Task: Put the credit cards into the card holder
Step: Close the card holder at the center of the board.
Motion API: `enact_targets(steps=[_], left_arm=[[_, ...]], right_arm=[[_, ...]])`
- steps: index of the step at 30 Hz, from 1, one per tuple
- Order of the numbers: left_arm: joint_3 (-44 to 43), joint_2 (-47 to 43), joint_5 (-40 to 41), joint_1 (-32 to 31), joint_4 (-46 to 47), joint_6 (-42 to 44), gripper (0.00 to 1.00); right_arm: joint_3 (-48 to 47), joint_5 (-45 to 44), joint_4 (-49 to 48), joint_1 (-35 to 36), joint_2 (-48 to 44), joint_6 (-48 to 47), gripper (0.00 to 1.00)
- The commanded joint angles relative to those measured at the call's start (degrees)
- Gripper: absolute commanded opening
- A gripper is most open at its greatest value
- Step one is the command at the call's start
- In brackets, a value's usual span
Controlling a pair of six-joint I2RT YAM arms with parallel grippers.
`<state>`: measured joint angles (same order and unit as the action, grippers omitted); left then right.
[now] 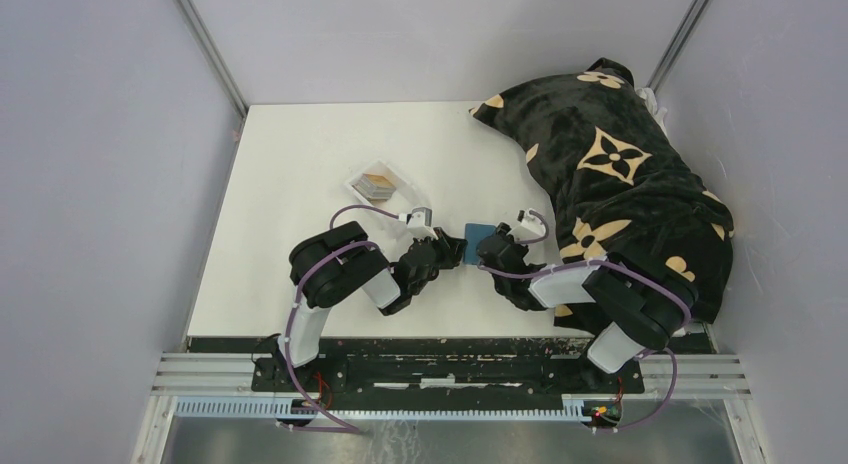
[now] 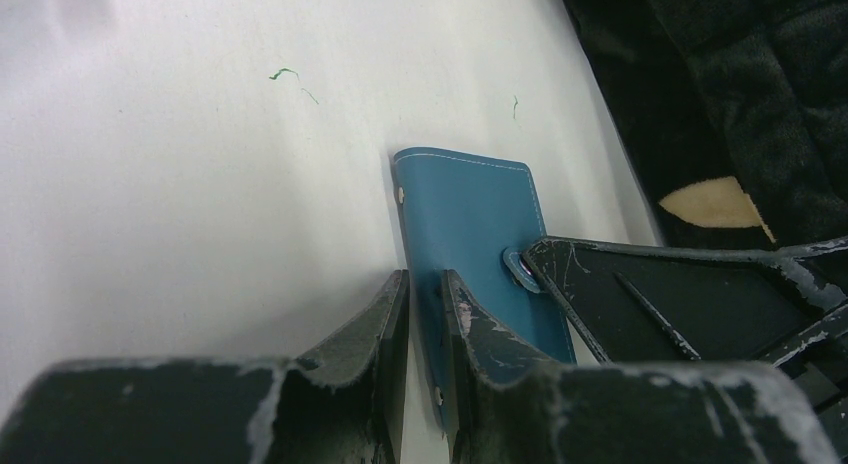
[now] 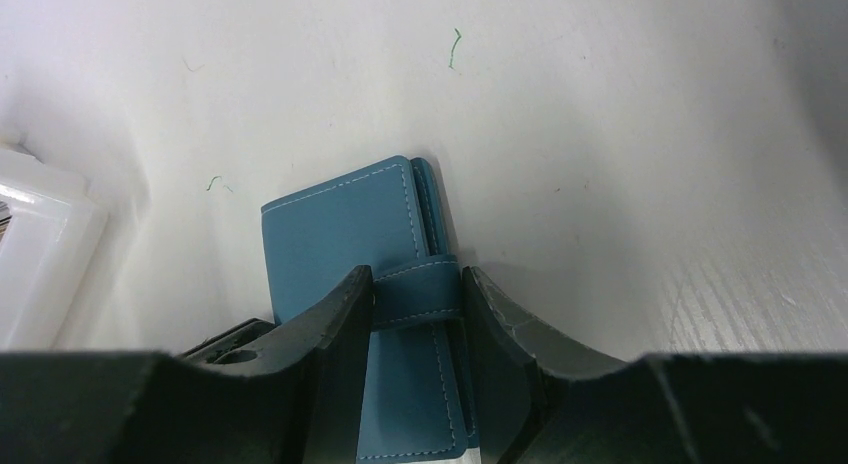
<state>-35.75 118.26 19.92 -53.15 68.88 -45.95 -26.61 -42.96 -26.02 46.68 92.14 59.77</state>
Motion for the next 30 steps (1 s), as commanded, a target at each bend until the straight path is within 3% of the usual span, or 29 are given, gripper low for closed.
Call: enact_targets(steps=[1,30], left_arm=[[-0.6,0.1,-0.2,-1.0,-0.7,2.5,0.25],[0.1,-1.1,-0.2,-0.9,-1.4,2.7,0.25]], right_arm=[[1.6,7.9,21.1,3.7,4.6,-3.0,0.43],[-1.5,2.2,25.1,11.6,14.0,2.4,0.43]])
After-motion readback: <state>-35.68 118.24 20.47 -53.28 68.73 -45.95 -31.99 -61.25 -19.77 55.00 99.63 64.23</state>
